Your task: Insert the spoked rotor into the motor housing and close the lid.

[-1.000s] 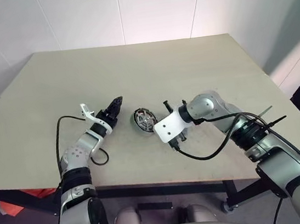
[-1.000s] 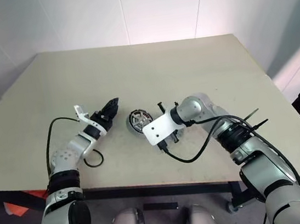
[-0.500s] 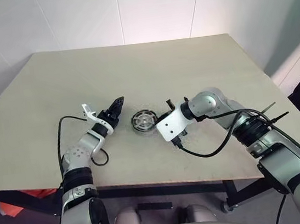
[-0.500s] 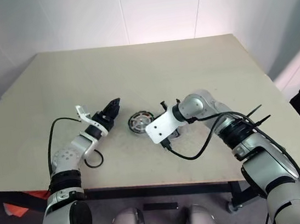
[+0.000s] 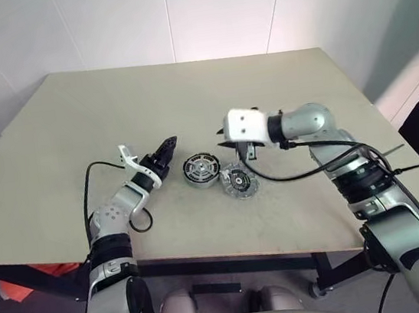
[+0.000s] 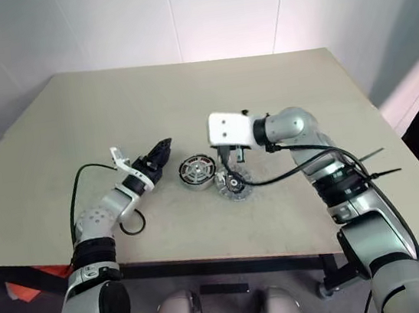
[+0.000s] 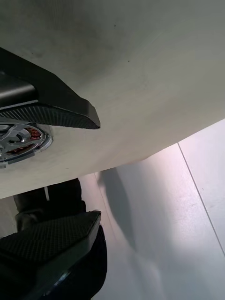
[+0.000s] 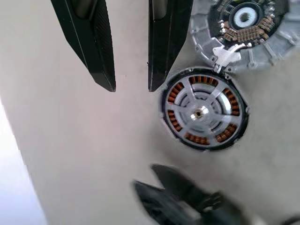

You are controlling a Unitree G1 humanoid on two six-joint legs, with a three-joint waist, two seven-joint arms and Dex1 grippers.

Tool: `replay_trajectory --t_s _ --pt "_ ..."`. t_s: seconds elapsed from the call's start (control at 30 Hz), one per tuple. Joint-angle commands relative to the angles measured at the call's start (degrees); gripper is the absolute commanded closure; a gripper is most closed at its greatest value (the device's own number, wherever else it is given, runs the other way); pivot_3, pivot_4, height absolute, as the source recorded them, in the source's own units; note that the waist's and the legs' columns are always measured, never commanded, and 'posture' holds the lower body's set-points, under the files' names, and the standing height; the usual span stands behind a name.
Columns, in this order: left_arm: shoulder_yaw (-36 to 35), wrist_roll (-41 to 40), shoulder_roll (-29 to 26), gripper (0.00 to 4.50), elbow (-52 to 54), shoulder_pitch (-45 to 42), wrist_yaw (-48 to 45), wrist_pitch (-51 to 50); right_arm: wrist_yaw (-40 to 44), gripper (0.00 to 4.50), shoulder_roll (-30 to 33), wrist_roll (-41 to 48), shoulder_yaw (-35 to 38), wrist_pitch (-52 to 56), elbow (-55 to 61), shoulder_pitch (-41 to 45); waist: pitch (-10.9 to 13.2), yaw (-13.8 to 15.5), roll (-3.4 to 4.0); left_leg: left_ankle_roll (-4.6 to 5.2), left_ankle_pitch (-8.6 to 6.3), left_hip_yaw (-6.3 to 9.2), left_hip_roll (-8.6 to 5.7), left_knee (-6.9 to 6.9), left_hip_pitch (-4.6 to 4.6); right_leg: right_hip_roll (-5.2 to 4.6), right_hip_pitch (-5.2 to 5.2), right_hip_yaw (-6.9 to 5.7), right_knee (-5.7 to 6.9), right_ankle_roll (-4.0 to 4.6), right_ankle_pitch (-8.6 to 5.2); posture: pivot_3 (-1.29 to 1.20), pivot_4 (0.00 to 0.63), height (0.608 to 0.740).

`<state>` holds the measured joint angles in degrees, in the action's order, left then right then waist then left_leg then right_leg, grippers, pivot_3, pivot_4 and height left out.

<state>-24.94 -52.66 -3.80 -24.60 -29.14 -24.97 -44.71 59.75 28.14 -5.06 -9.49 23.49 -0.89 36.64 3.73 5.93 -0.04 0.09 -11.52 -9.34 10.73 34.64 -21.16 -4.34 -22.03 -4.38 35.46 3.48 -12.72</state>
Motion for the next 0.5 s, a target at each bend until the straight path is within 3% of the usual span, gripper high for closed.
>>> replay_trajectory --t_s 0.03,0.17,0.27,0.5 --pt "0.5 -0.24 -0.15 1.56 0.92 -0.41 -0.65 -0.81 0.59 3.33 2.49 11.34 10.17 29.73 14.3 -5.25 0.0 0.42 0.0 0.0 0.0 0.0 0.0 0.0 0.03 0.0 0.02 0.0 -0.01 0.0 0.0 0.0 0.0 0.74" --pt "1.29 0.33 -0.18 1.56 -1.23 -1.07 -1.41 -1.66 3.26 3.33 4.61 25.86 23.72 59.2 31.04 -15.27 0.0 1.57 0.09 -0.04 0.01 -0.02 0.01 -0.07 0.13 0.0 0.05 0.01 -0.04 -0.04 -0.02 0.0 0.0 0.74" --pt "2.35 1.07 0.26 1.56 -2.94 -2.06 -2.07 -2.0 4.06 2.77 3.45 34.75 30.68 68.58 38.06 -22.09 -0.06 2.22 0.16 -0.16 0.08 -0.02 0.0 -0.21 0.27 0.02 0.08 0.03 -0.07 -0.35 -0.19 0.0 0.0 0.74" --pt "3.32 1.83 0.1 1.56 -3.86 -3.12 -2.65 -2.78 -9.64 0.36 -0.15 47.25 34.4 69.01 27.36 -27.39 -0.1 2.86 0.33 -0.4 0.22 -0.03 -0.06 -0.69 1.3 0.02 1.12 -0.03 -0.92 -0.74 -0.3 0.0 0.0 0.74"
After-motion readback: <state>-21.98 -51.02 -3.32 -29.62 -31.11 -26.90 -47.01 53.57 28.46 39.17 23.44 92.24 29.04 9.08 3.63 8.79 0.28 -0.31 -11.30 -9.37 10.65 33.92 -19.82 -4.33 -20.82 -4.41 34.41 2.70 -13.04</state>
